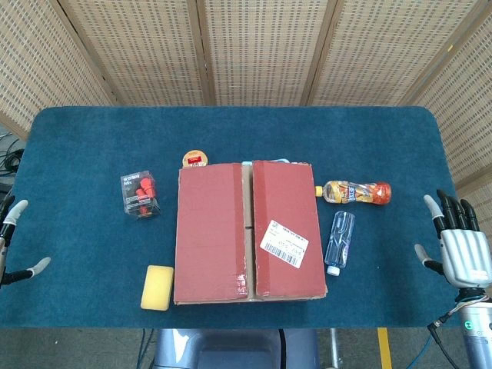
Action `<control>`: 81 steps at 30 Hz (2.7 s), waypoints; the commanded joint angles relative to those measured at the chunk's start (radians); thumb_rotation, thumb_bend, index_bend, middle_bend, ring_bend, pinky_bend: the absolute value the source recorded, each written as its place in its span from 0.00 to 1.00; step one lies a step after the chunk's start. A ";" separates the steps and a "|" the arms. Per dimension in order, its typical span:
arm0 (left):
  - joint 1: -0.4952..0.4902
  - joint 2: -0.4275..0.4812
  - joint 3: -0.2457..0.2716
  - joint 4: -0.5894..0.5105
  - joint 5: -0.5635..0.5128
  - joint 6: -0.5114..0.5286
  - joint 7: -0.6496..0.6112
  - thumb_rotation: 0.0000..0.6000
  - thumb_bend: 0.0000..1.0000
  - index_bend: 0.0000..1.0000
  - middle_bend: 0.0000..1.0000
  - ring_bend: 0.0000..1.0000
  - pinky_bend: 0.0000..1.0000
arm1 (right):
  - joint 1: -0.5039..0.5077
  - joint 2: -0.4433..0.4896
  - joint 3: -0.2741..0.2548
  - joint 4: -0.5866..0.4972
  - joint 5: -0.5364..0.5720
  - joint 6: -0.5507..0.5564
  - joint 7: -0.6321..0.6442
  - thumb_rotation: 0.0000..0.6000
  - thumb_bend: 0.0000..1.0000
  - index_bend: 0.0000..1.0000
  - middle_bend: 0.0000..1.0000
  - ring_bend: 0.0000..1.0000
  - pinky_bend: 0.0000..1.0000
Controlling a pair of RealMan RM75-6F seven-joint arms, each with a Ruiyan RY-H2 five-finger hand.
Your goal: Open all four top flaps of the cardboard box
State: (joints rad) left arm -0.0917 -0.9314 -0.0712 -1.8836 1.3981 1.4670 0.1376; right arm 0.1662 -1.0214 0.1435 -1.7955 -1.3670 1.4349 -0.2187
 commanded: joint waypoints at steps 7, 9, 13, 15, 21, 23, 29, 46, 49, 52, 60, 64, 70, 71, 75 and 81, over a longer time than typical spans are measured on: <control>-0.004 -0.002 0.003 -0.001 -0.006 -0.011 0.006 0.84 0.08 0.00 0.00 0.00 0.00 | 0.002 0.000 0.000 0.002 0.001 -0.004 0.003 1.00 0.33 0.00 0.00 0.00 0.00; -0.004 -0.002 0.002 -0.002 -0.006 -0.011 0.006 0.84 0.08 0.00 0.00 0.00 0.00 | 0.002 0.001 0.000 0.001 0.000 -0.005 0.005 1.00 0.33 0.00 0.00 0.00 0.00; -0.005 -0.001 0.002 -0.003 -0.008 -0.013 0.009 0.84 0.08 0.00 0.00 0.00 0.00 | 0.004 0.003 0.001 0.002 -0.003 -0.006 0.014 1.00 0.34 0.00 0.00 0.00 0.00; -0.007 -0.001 0.002 -0.004 -0.009 -0.016 0.011 0.84 0.08 0.00 0.00 0.00 0.00 | 0.004 0.003 0.001 0.002 -0.004 -0.007 0.018 1.00 0.34 0.00 0.00 0.00 0.00; -0.014 -0.003 0.000 -0.006 -0.018 -0.027 0.021 0.84 0.08 0.00 0.00 0.00 0.00 | 0.006 0.004 0.001 0.001 -0.005 -0.012 0.034 1.00 0.36 0.00 0.00 0.00 0.00; -0.015 -0.004 0.000 -0.006 -0.019 -0.028 0.022 0.84 0.08 0.00 0.00 0.00 0.00 | 0.006 0.005 0.001 0.000 -0.006 -0.013 0.036 1.00 0.36 0.00 0.00 0.00 0.00; -0.016 -0.003 0.003 -0.007 -0.018 -0.031 0.025 0.84 0.09 0.00 0.00 0.00 0.00 | 0.007 0.007 -0.002 -0.002 -0.013 -0.019 0.058 1.00 0.41 0.01 0.00 0.00 0.00; -0.027 0.012 0.017 -0.013 -0.014 -0.062 0.046 0.85 0.12 0.00 0.00 0.00 0.00 | 0.079 0.063 0.007 -0.025 -0.154 -0.084 0.259 1.00 0.97 0.10 0.07 0.00 0.00; -0.031 0.016 0.018 -0.016 -0.011 -0.067 0.053 0.85 0.13 0.00 0.00 0.00 0.00 | 0.123 0.084 0.018 -0.041 -0.200 -0.123 0.322 1.00 1.00 0.12 0.09 0.00 0.00; -0.035 0.017 0.018 -0.017 -0.007 -0.069 0.058 0.85 0.13 0.00 0.00 0.00 0.00 | 0.175 0.102 0.028 -0.060 -0.248 -0.167 0.387 1.00 1.00 0.16 0.12 0.00 0.00; -0.047 0.019 0.017 -0.018 0.000 -0.079 0.079 0.85 0.13 0.00 0.00 0.00 0.00 | 0.331 0.107 0.055 -0.095 -0.360 -0.294 0.536 1.00 1.00 0.23 0.19 0.00 0.00; -0.056 0.023 0.014 -0.021 0.004 -0.085 0.093 0.85 0.13 0.00 0.00 0.00 0.00 | 0.416 0.097 0.064 -0.104 -0.399 -0.360 0.606 1.00 1.00 0.25 0.22 0.00 0.00; -0.069 0.025 0.012 -0.023 -0.003 -0.102 0.109 0.85 0.13 0.00 0.00 0.00 0.00 | 0.515 0.069 0.072 -0.112 -0.424 -0.443 0.646 1.00 1.00 0.27 0.23 0.00 0.00; -0.072 0.026 0.012 -0.024 -0.003 -0.106 0.113 0.85 0.13 0.00 0.00 0.00 0.00 | 0.527 0.065 0.072 -0.111 -0.424 -0.453 0.647 1.00 1.00 0.27 0.23 0.00 0.00; -0.085 0.028 0.010 -0.025 -0.007 -0.124 0.129 0.85 0.13 0.00 0.00 0.00 0.00 | 0.584 0.040 0.080 -0.111 -0.417 -0.503 0.647 1.00 1.00 0.27 0.23 0.00 0.00; -0.098 0.020 0.011 -0.026 -0.016 -0.143 0.140 0.85 0.13 0.00 0.00 0.00 0.00 | 0.642 0.000 0.085 -0.095 -0.401 -0.549 0.609 1.00 1.00 0.29 0.24 0.00 0.00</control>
State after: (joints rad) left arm -0.1892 -0.9108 -0.0609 -1.9094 1.3823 1.3252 0.2766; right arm 0.7990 -1.0111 0.2274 -1.8966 -1.7733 0.8955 0.4014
